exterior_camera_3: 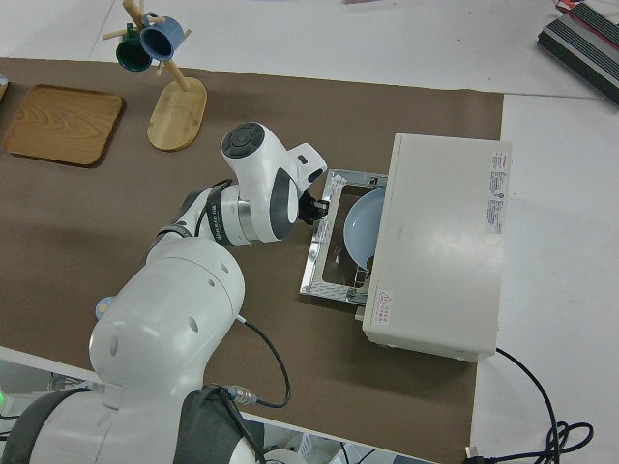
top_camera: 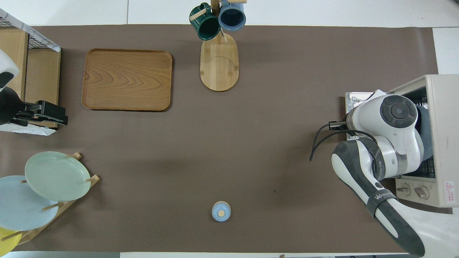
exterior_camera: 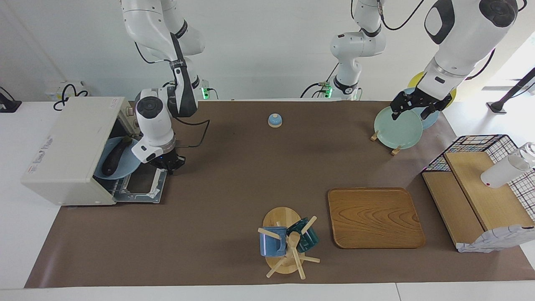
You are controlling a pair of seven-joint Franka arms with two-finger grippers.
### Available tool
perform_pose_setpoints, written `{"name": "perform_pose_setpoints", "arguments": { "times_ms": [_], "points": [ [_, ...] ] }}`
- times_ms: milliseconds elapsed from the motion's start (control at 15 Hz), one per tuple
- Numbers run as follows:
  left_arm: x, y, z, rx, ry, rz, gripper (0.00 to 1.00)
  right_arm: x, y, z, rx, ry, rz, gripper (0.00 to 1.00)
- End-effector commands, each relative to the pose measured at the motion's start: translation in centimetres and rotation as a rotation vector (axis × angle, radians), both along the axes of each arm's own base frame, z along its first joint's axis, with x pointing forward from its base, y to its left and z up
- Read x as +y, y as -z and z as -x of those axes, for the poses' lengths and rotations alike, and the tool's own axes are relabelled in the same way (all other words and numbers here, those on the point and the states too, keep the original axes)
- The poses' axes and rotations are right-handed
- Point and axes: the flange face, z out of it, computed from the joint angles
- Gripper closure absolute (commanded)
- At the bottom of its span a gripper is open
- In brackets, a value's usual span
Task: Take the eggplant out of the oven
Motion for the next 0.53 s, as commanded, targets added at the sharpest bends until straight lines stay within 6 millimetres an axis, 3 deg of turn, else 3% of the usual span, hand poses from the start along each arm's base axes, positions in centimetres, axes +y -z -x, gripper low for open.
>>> {"name": "perform_pose_setpoints", "arguments": {
  "times_ms": [0, 133, 267, 467],
  "points": [
    [0.3, -0.3, 0.8, -0.004, -0.006, -0.011, 0.00, 0.0, -4.7, -2.4, 0.022, 0.046, 0.001, 0.81],
    [0.3, -0.3, 0.8, -0.004, -0.006, -0.011, 0.00, -1.9, -8.7, -2.6, 0.047, 0.081, 0.010, 0.46],
    [0.3, -0.2, 0.8, 0.000, -0.006, -0.011, 0.00, -3.4, -9.2, -1.7, 0.101, 0.120, 0.024, 0.36],
    [0.2, -0.2, 0.8, 0.000, -0.009, -0.011, 0.00, -7.7, -8.4, -0.6, 0.136, 0.146, 0.036, 0.42]
  ]
}}
